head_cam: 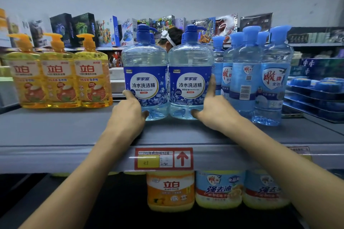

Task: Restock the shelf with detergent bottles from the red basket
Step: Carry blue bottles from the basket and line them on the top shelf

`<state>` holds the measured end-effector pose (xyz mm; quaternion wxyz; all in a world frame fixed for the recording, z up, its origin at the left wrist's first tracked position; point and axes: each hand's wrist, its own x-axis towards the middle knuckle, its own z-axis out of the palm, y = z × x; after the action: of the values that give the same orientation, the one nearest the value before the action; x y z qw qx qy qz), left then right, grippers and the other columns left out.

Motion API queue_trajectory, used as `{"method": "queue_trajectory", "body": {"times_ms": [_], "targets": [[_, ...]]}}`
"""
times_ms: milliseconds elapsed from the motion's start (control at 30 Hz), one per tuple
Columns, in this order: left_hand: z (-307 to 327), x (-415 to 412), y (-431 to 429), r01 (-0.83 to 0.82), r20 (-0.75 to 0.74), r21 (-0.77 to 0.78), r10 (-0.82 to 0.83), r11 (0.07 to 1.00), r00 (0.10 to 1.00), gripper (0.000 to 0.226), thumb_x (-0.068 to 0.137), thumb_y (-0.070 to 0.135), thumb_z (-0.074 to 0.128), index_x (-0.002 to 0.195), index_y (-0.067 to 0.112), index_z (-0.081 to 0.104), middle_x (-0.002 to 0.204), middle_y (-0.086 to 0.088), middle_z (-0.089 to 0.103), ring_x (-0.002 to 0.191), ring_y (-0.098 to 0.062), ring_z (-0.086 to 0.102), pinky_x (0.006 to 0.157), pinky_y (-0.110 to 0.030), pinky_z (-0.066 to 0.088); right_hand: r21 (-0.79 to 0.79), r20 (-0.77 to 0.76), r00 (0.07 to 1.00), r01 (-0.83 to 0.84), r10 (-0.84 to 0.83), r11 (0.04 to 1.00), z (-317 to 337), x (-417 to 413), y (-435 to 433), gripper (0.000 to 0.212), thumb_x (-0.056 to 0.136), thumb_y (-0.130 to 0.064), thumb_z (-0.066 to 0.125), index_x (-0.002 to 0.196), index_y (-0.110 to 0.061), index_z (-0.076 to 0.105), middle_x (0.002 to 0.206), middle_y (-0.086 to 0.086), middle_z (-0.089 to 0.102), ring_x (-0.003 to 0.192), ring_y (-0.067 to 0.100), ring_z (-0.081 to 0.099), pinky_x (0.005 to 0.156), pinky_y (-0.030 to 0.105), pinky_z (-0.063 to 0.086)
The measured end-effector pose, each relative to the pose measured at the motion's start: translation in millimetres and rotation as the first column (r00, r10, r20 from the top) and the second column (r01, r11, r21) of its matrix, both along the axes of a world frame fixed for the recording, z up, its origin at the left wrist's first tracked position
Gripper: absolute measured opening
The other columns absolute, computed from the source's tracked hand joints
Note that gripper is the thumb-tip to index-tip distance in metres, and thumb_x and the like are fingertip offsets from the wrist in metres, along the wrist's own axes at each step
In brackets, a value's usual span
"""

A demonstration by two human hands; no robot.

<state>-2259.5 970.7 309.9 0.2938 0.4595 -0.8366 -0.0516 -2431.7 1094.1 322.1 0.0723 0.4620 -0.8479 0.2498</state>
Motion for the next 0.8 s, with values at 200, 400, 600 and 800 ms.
{"method": "queue_trajectory", "body": {"times_ms": [200,400,600,800], "targets": [[-2,0,-4,0.026,-0.031,0.042,-0.024,0.999,0.999,0.073,0.095,0.025,0.062,0.143,-0.007,0.016,0.122,-0.025,0.06,0.111,-0.044,0.058,0.088,-0.045,0.047,0.043,0.019,0.999,0.046,-0.047,0.998,3,5,3,0.115,0.093,-0.038,0.065,0.152,-0.016,-0.031,0.133,0.025,0.057,0.109,0.039,0.062,0.087,0.042,0.053],[4,13,0,-0.002,-0.016,0.039,0.002,0.999,1.0,0.074,0.095,0.045,0.054,0.149,0.005,0.021,0.131,-0.019,0.055,0.118,-0.041,0.054,0.095,-0.052,0.049,-0.043,-0.018,0.994,0.103,-0.104,0.994,1,35,38,0.062,0.096,-0.039,0.057,0.15,-0.019,0.033,0.136,0.012,0.056,0.12,0.032,0.056,0.096,0.046,0.05],[8,26,57,0.216,-0.184,-0.411,-0.312,0.886,0.932,0.048,0.096,0.03,0.056,0.137,0.009,0.045,0.122,-0.026,0.056,0.109,-0.043,0.053,0.084,-0.05,0.049,-0.287,-0.109,0.967,0.192,-0.231,0.938,-28,63,101,0.035,0.099,-0.032,0.056,0.131,-0.019,0.058,0.131,0.002,0.057,0.122,0.021,0.053,0.105,0.043,0.045],[-77,13,168,0.567,0.005,-0.477,-0.643,0.671,0.765,0.029,0.094,0.021,0.054,0.119,0.007,0.059,0.11,-0.017,0.061,0.1,-0.034,0.055,0.075,-0.045,0.049,-0.246,0.123,0.9,0.435,-0.417,0.866,-121,85,203,0.027,0.099,-0.033,0.055,0.123,-0.023,0.062,0.122,-0.005,0.057,0.112,0.016,0.054,0.089,0.031,0.046]]}}
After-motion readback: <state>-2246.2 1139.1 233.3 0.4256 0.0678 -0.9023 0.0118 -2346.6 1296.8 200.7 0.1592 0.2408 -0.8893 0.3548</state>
